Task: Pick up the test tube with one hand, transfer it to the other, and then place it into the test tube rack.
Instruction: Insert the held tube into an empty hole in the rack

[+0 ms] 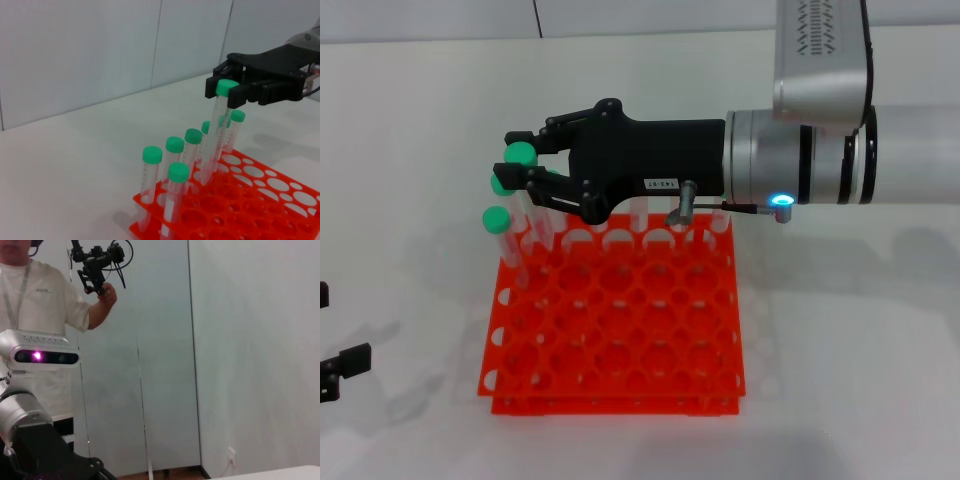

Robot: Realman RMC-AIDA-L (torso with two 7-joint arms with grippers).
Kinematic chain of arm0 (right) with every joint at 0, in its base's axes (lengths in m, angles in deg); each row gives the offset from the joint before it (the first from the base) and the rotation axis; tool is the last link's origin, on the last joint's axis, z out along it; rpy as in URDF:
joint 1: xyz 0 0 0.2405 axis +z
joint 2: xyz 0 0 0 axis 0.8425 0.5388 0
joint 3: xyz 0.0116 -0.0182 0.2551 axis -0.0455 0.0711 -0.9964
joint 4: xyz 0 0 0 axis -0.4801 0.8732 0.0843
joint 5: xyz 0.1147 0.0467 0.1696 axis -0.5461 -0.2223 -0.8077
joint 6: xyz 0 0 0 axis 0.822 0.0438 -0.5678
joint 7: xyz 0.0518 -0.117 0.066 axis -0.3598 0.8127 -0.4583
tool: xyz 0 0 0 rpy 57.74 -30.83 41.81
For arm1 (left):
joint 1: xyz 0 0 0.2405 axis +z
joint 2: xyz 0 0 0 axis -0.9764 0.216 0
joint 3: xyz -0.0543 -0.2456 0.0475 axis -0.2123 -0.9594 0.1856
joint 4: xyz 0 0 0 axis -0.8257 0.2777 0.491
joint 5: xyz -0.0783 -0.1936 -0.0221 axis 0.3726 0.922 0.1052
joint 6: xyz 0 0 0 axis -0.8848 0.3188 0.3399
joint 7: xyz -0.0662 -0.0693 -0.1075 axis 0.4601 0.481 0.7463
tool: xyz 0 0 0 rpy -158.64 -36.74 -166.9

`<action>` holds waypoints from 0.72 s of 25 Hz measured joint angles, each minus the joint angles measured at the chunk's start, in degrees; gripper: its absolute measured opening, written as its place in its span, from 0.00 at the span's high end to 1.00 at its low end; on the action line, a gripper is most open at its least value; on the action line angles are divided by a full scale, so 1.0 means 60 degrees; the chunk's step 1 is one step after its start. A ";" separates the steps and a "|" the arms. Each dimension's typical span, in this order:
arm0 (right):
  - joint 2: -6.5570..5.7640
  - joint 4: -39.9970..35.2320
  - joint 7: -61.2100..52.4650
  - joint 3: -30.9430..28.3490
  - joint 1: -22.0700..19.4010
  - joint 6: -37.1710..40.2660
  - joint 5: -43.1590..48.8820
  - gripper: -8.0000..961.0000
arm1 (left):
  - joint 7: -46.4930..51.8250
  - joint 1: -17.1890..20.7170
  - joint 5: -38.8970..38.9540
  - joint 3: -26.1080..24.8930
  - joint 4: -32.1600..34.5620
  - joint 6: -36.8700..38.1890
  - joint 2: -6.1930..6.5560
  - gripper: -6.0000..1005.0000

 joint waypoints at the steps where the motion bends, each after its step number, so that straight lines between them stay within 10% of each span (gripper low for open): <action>1: 0.0000 0.0007 0.0020 0.0029 0.0007 -0.0042 -0.0023 0.71 | -0.0001 -0.0006 0.0000 0.0000 0.0000 -0.0002 0.0002 0.12; 18: 0.0000 0.0154 0.0448 0.0897 0.0202 -0.1068 -0.0555 0.71 | -0.0032 -0.0038 -0.0105 0.0323 0.0002 -0.0196 0.0029 0.12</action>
